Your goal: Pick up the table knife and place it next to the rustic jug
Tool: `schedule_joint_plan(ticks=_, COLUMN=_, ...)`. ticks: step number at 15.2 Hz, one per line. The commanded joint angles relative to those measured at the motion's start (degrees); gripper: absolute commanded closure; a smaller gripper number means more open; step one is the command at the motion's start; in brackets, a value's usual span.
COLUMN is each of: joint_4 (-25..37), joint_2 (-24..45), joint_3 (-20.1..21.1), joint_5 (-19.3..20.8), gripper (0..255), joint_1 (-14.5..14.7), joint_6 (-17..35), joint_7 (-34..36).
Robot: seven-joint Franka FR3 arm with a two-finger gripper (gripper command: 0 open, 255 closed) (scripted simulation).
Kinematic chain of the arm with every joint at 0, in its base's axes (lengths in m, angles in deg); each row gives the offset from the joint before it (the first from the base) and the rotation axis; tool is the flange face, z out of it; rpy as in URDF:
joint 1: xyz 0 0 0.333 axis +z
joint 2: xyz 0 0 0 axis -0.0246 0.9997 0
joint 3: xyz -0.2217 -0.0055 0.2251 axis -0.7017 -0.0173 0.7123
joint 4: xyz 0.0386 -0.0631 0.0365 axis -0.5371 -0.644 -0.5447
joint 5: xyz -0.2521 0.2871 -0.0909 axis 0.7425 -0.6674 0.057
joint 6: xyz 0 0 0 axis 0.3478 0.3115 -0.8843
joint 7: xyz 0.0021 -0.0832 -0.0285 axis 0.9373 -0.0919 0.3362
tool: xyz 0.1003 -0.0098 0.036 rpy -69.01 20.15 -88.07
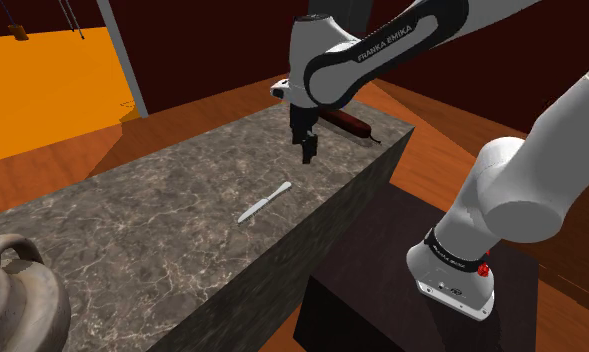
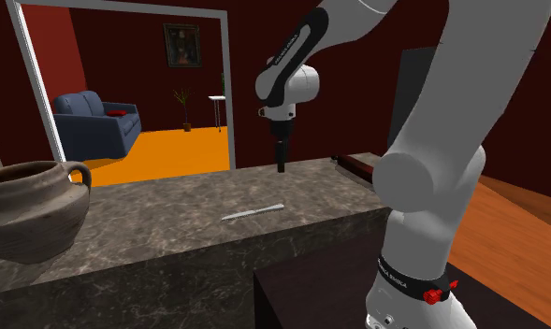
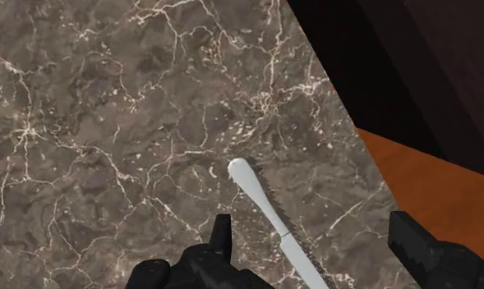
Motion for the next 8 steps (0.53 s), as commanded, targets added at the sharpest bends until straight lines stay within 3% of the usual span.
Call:
schedule_joint_plan(ticks=1, joint_4=1.2, joint_2=4.1, joint_3=0.3, joint_5=-0.4, gripper=0, joint_1=1.0, joint_6=3.4, joint_7=-4.1)
schedule_joint_plan(ticks=8, joint_4=5.9, joint_2=17.7, joint_3=2.8, joint_5=-1.4, gripper=0, joint_1=3.2, joint_6=13.4, joint_7=-17.4)
